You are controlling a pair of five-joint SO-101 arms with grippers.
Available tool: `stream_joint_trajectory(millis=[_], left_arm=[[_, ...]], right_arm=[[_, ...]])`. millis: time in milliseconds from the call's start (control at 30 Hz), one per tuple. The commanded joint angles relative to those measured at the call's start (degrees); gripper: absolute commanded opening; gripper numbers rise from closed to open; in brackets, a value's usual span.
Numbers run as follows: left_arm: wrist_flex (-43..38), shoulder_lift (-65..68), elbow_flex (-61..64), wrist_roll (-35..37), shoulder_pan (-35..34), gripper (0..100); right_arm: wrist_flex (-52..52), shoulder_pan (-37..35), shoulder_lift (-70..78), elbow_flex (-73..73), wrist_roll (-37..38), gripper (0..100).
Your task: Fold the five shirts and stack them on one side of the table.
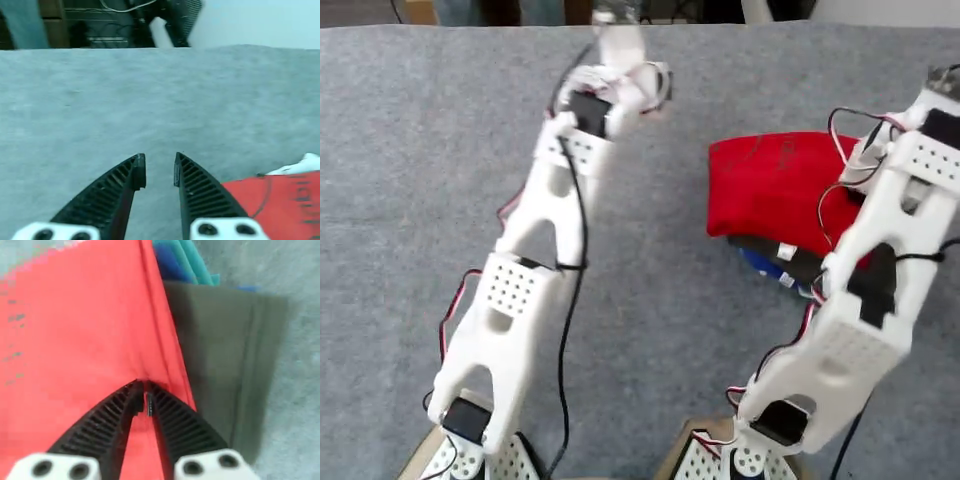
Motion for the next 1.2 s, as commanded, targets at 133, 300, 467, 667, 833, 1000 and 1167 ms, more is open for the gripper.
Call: stream_joint_trajectory(millis=[133,300,467,667,833,1000,1167], left_arm=[[10.5,-5.4,-7.3,-3.2,-9.3,12],[17.0,-11.9,-7.3,-3.9,-15.5,12],[25.1,-17.8,-7.3,-11.5,-19.8,12],[27.4,-22.9,-6.7,-17.2,-25.6,3],[27.5,-27.2,-2.2,-17.8,-30.2,3],[27.6,-39.0,14.3,-18.0,-34.4,3],[27.3,-59.6,45.1,-20.9,-35.2,3]], right_arm=[[-3.3,-0.4,9.9,-3.8,-0.3,1.5],[6.0,-1.3,9.7,-13.4,-0.2,1.5],[12.9,-1.2,8.8,-24.8,2.4,1.5],[12.9,-2.7,-3.4,-23.7,4.5,1.5],[12.9,-5.8,-19.7,-13.9,4.7,1.5],[12.7,-10.8,-35.2,2.2,9.8,1.5],[9.0,-17.2,-49.0,18.5,12.7,1.5]])
